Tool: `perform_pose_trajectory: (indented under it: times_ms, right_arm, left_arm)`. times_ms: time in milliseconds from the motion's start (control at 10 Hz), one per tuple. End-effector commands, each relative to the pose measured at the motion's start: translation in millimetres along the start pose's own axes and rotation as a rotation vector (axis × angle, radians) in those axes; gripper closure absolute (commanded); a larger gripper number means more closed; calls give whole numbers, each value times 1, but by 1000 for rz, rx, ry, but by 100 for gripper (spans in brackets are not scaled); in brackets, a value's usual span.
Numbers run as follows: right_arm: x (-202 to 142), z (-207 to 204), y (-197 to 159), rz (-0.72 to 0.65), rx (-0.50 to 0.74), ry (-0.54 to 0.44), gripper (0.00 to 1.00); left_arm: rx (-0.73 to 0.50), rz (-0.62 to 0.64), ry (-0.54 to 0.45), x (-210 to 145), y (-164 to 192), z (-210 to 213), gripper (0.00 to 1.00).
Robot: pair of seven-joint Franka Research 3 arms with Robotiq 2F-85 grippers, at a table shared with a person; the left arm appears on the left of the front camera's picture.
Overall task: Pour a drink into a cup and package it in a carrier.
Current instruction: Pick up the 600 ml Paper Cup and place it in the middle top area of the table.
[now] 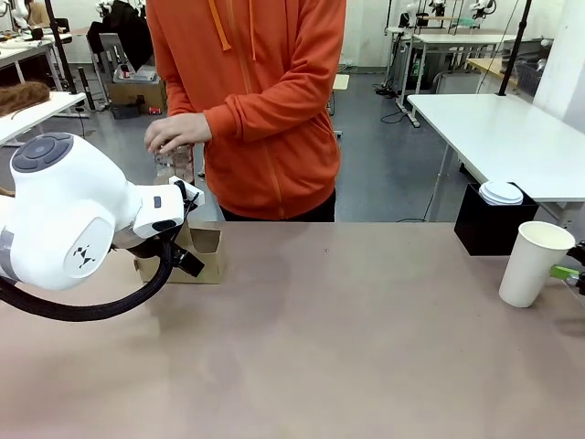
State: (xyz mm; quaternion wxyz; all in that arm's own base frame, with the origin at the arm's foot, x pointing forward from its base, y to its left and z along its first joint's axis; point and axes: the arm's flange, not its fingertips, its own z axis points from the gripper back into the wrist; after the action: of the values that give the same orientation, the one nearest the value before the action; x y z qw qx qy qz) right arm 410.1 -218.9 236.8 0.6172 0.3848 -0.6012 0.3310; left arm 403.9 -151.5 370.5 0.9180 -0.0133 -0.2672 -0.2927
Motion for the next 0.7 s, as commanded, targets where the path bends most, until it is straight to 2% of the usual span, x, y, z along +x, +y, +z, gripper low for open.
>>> perform_pose_trajectory:
  times_ms: [0,600]
  right_arm:
    - [1,-11,4,16,-28,-3,0]
    - [-8,-48,5,-31,-9,6,0]
  left_arm:
    - [-1,0,0,0,0,0,0]
    - [-1,0,0,0,0,0,0]
